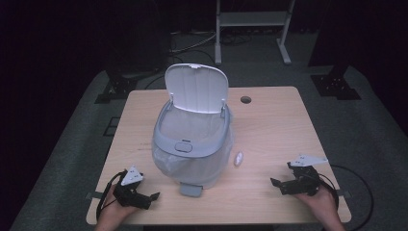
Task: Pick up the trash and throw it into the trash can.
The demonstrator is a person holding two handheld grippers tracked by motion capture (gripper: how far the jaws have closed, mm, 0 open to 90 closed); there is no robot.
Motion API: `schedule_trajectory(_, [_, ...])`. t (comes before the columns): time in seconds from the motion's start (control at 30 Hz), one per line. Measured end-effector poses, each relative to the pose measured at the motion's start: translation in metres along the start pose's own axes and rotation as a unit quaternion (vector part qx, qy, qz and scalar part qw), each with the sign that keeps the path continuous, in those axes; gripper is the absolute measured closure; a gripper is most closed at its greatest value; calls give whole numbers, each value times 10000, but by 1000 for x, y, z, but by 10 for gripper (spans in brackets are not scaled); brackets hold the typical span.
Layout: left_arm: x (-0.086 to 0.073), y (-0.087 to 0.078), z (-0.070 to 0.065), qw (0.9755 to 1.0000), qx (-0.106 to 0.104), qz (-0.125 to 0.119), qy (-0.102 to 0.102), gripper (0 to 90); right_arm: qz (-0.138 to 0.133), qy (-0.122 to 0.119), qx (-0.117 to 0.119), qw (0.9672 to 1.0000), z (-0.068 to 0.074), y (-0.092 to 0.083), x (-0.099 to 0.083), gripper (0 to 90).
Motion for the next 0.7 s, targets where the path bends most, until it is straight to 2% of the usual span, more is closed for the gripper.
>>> schedule_trajectory(0.4, [0, 0, 0, 10000, 0, 2, 0, 0, -38, -43, 125, 9999, 13, 6, 20, 63])
schedule_trajectory(0.47, [0, 0, 0, 10000, 0, -1, -1, 0, -81, -37, 209, 9997, 16, 9, 25, 95])
schedule_trajectory(0.7, [0, 0, 0, 10000, 1, 2, 0, 0, -75, -60, 275, 9996, 24, 17, 37, 95])
Point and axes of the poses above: each handheld gripper's, and its own axes: y roughly forward along the jaws, x roughly out of its top, z roughly to its left, the point moved 6 cm from there along y, roughly forward along the jaws, and after that the axes turned 3 degrees about y, right-handed, at the moved point
